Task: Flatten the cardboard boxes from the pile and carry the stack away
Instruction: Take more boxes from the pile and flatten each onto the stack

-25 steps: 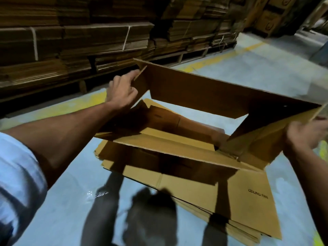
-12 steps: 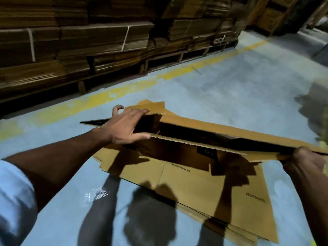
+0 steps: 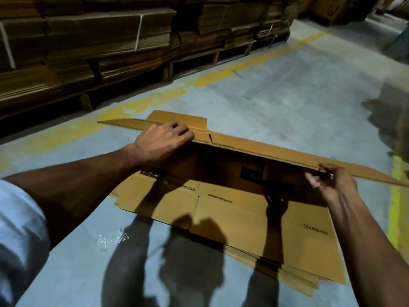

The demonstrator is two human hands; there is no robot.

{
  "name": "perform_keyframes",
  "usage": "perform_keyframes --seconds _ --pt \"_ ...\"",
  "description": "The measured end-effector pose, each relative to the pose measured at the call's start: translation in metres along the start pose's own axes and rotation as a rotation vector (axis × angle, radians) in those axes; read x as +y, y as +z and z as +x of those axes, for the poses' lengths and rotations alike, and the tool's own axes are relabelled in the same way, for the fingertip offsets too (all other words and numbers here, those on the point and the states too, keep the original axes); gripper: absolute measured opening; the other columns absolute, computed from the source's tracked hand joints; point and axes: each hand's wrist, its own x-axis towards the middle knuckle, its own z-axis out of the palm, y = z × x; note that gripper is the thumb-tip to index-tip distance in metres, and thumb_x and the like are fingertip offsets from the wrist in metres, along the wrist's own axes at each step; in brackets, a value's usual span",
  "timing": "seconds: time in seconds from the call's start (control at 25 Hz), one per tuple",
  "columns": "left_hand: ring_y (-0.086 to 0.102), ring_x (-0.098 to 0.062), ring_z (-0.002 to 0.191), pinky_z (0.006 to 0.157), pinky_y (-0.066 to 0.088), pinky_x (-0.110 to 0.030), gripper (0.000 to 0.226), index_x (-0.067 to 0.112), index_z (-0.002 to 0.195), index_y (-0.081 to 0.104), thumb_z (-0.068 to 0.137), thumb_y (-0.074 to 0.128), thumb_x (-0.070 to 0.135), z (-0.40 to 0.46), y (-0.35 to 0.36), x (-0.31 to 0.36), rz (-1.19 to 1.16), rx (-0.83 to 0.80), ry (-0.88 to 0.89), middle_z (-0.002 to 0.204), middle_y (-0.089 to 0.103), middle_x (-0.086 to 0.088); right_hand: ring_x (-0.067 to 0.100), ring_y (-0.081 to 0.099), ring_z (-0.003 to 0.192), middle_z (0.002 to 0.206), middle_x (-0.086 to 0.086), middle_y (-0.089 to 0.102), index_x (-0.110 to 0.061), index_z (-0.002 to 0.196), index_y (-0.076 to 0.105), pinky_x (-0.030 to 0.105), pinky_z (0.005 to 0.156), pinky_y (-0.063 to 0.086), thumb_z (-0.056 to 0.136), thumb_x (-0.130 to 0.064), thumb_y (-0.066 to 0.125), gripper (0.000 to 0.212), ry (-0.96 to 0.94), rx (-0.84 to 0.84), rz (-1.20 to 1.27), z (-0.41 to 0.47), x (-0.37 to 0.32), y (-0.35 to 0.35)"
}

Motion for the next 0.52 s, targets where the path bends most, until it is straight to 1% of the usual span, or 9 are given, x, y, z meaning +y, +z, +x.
perform_keyframes --seconds 0.08,0.12,0.2,0.28,0.36,0.4,0.44,0.48,0.52 --pt "0.063 -0.035 0.109 0.066 0.054 -0.038 0.042 0.012 0.133 0.049 0.092 0.048 0.005 0.010 -0.007 0.000 -0.007 0.064 0.011 0.135 0.058 -0.015 0.035 0.054 0.125 0.121 0.013 0.058 -0.006 0.090 0.059 0.043 0.083 0.057 0.096 0.005 0.046 0.018 -0.008 -0.036 0.087 0.005 -0.008 -0.005" --pt "0.063 -0.036 0.114 0.078 0.056 -0.043 0.043 0.010 0.134 0.049 0.092 0.054 0.004 0.016 -0.008 -0.001 0.003 0.089 0.017 0.139 0.056 -0.016 0.036 0.045 0.136 0.134 0.015 0.054 -0.006 0.095 0.060 0.046 0.098 0.049 0.096 0.005 0.046 0.018 -0.001 -0.052 0.142 0.008 -0.010 -0.010" --pt "0.051 -0.035 0.132 0.108 0.043 -0.048 0.048 0.009 0.140 0.046 0.094 0.060 0.011 0.026 -0.006 0.000 -0.010 0.067 -0.016 0.150 0.046 -0.016 0.035 0.031 0.146 0.145 0.017 0.046 -0.004 0.101 0.061 0.048 0.114 0.034 0.096 0.005 0.046 0.019 0.004 -0.054 0.214 0.011 -0.006 -0.020" --pt "0.038 -0.033 0.144 0.119 0.028 -0.045 0.054 0.010 0.144 0.041 0.094 0.062 0.012 0.032 0.005 0.004 -0.018 0.038 -0.030 0.158 0.036 -0.014 0.032 0.040 0.141 0.128 0.015 0.054 -0.006 0.100 0.061 0.046 0.114 0.035 0.088 0.010 0.058 0.021 0.007 -0.056 0.246 0.007 0.005 -0.025" --pt "0.032 -0.030 0.147 0.120 0.025 -0.042 0.050 0.014 0.144 0.040 0.097 0.057 0.010 0.029 0.018 0.011 -0.053 0.023 -0.038 0.161 0.031 -0.011 0.029 0.058 0.120 0.115 0.015 0.060 -0.006 0.101 0.059 0.048 0.104 0.048 0.041 0.015 0.083 0.068 0.019 -0.127 0.294 0.012 0.024 -0.034" --pt "0.032 -0.029 0.147 0.119 0.028 -0.041 0.047 0.016 0.143 0.039 0.099 0.053 0.010 0.024 0.028 0.016 -0.083 -0.008 -0.046 0.162 0.030 -0.009 0.030 0.062 0.112 0.116 0.018 0.062 -0.006 0.102 0.058 0.049 0.097 0.052 0.020 0.012 0.086 0.089 0.050 -0.132 0.318 0.023 0.036 -0.042" --pt "0.034 -0.029 0.145 0.115 0.034 -0.041 0.045 0.018 0.142 0.038 0.100 0.051 0.011 0.018 0.042 0.022 -0.114 -0.064 -0.053 0.161 0.031 -0.008 0.031 0.064 0.109 0.117 0.020 0.063 -0.006 0.104 0.056 0.050 0.094 0.053 0.019 0.012 0.088 0.093 0.083 -0.122 0.337 0.034 0.052 -0.053" --pt "0.040 -0.029 0.140 0.108 0.041 -0.042 0.045 0.021 0.140 0.036 0.099 0.052 0.011 0.009 0.056 0.030 -0.149 -0.134 -0.053 0.158 0.034 -0.008 0.031 0.065 0.106 0.117 0.020 0.064 -0.006 0.108 0.055 0.049 0.093 0.055 0.041 0.013 0.088 0.078 0.128 -0.125 0.313 0.042 0.068 -0.064" --pt "0.046 -0.028 0.132 0.100 0.046 -0.043 0.046 0.024 0.136 0.034 0.098 0.054 0.011 -0.001 0.072 0.040 -0.187 -0.220 -0.048 0.153 0.040 -0.007 0.029 0.066 0.103 0.116 0.018 0.065 -0.006 0.115 0.054 0.047 0.090 0.057 0.071 0.010 0.077 0.052 0.175 -0.086 0.258 0.048 0.087 -0.077"
